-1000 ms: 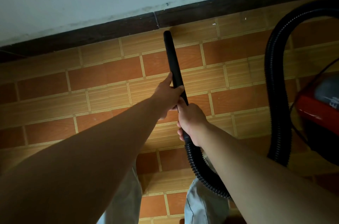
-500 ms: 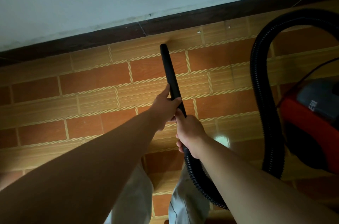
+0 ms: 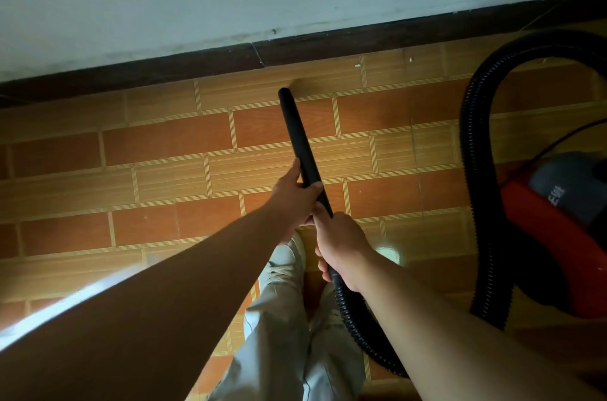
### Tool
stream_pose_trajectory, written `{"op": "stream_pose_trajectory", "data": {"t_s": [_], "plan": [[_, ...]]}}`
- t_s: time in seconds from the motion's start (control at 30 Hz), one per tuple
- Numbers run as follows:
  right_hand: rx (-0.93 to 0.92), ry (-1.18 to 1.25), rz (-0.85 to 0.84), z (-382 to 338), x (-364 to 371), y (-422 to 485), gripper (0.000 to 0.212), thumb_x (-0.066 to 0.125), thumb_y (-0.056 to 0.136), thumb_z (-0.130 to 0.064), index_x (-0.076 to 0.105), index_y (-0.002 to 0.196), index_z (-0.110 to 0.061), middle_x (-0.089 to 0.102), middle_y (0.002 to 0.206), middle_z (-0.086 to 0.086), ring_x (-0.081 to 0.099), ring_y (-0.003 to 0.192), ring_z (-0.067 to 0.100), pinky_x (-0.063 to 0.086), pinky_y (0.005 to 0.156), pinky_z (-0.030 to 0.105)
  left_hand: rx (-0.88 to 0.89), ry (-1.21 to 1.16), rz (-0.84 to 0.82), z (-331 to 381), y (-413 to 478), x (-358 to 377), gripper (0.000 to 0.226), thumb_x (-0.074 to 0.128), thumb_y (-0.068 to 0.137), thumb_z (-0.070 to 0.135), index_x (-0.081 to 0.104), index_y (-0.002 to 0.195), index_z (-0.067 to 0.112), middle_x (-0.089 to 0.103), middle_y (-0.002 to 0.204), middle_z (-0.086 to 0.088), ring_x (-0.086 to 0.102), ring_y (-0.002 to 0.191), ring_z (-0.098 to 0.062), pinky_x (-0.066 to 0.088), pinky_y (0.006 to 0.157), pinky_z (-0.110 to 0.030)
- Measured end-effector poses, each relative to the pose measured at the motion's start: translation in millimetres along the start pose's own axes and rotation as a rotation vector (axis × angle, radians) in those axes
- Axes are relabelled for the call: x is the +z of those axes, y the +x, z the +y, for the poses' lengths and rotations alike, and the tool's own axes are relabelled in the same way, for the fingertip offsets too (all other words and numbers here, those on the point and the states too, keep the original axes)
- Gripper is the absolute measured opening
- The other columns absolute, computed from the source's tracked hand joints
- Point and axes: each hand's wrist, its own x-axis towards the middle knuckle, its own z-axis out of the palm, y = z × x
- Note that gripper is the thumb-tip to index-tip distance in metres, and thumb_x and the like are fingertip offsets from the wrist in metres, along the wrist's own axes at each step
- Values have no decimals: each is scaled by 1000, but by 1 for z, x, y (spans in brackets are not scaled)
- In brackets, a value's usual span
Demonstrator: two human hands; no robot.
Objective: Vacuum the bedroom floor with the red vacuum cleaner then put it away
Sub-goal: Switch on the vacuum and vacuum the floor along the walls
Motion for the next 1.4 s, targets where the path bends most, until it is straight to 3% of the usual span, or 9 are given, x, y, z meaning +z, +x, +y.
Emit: {"op": "stream_pose_trajectory", "data": {"t_s": [0.17, 0.3, 0.43, 0.6, 0.8, 0.93, 1.07, 1.23, 1.4], "plan": [[2, 28, 85, -8, 1, -2, 56, 34, 106, -59, 71, 99, -17, 53, 54, 7, 50, 46, 24, 45, 49, 32, -2, 30, -51, 13, 7, 4, 76, 60, 102, 14, 18, 160, 39, 69, 112, -11, 70, 90, -23, 56, 57, -28], [38, 50, 95, -32, 0, 0, 51, 36, 105, -57, 70, 104, -19, 52, 56, 5, 49, 42, 20, 44, 46, 29, 4, 30, -50, 32, 14, 0, 74, 60, 101, 15, 21, 160, 39, 68, 114, -11, 70, 86, -20, 57, 54, -26], [60, 28, 51, -54, 5, -1, 52, 36, 106, -56, 66, 108, -13, 51, 57, 6, 48, 40, 20, 44, 47, 27, 0, -4, -14, 44, 14, -15, 73, 60, 102, 15, 22, 159, 39, 68, 118, -13, 70, 93, -24, 59, 62, -33], [86, -16, 14, -57, 10, -1, 60, 38, 103, -60, 63, 109, -6, 52, 52, 7, 49, 46, 23, 47, 59, 38, -17, -20, 9, 39, 10, -24, 76, 60, 101, 14, 19, 160, 38, 68, 115, -13, 69, 90, -23, 55, 59, -31], [75, 27, 58, -42, 7, -5, 57, 35, 105, -59, 64, 109, -10, 50, 51, 4, 46, 40, 21, 43, 48, 29, -26, -26, -21, 31, 10, -12, 75, 61, 101, 12, 22, 159, 39, 69, 112, -14, 70, 101, -31, 61, 79, -44], [95, 93, 124, -26, -5, -7, 58, 36, 104, -61, 69, 109, -14, 51, 48, 2, 48, 39, 20, 45, 47, 29, -26, 42, -86, 31, 9, 10, 74, 61, 101, 14, 23, 158, 40, 69, 115, -15, 70, 103, -32, 60, 64, -35], [118, 163, 180, -21, -17, -6, 57, 36, 105, -60, 70, 105, -14, 53, 49, 3, 50, 41, 20, 46, 50, 31, -16, 110, -122, 35, 14, 31, 74, 61, 101, 14, 23, 158, 41, 69, 114, -19, 70, 103, -35, 59, 82, -46], [130, 227, 202, -25, -30, -2, 56, 34, 106, -60, 69, 105, -16, 56, 60, 7, 51, 43, 20, 48, 52, 32, -5, 181, -148, 48, 21, 50, 70, 60, 102, 16, 25, 158, 41, 68, 116, -15, 65, 81, -21, 50, 45, -20], [134, 265, 186, -29, -45, -1, 58, 34, 105, -62, 69, 103, -16, 56, 60, 6, 51, 43, 19, 48, 52, 31, 4, 220, -121, 56, 23, 60, 70, 61, 101, 18, 27, 157, 42, 68, 117, -13, 65, 83, -21, 46, 39, -17]]}}
